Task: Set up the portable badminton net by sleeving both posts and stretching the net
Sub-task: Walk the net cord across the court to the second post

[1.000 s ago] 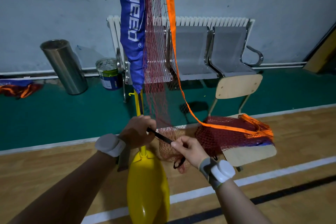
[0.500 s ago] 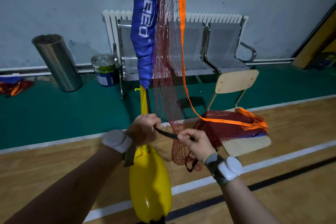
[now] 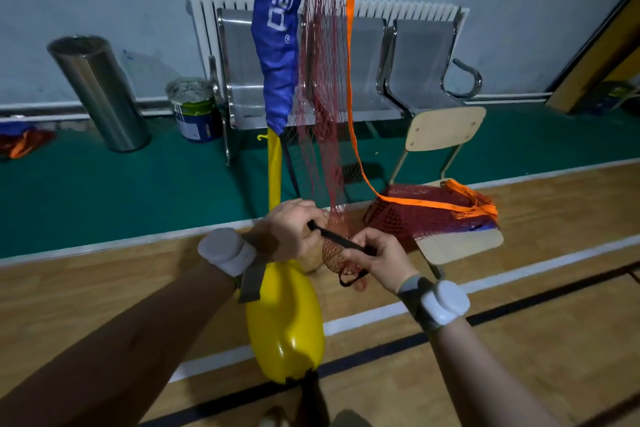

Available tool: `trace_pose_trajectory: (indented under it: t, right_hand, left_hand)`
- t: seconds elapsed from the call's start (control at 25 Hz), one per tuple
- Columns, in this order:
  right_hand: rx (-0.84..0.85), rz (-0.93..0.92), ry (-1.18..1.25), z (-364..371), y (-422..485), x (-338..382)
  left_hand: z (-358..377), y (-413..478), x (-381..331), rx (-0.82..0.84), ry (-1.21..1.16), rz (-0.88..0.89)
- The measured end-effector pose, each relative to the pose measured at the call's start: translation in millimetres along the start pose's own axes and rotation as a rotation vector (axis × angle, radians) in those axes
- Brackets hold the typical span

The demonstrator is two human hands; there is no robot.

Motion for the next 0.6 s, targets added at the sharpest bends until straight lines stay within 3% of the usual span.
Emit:
trace_pose_trajectory:
  t: [0.32,0.6]
  right_hand:
    - [0.038,-0.04,0.025,-10.6,-17.6,0.5]
    - [0.03,-0.052,0.036,-37.3,-34.2,-0.3]
  left_hand:
    - [-17.0,-26.6,27.1,-0.052,-0.015,-0.01]
    - [7.3,-12.1,-4.5,-0.01,-0.034,-0.079]
Point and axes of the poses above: each hand's wrist, its own y-axis towards the middle knuckle, its own z-axis out of the palm, x = y × z, the point moved 6 cm from there along y, towards the middle knuckle, and after that the axes turned 2 degrees about -x, right-handed, at the moved point
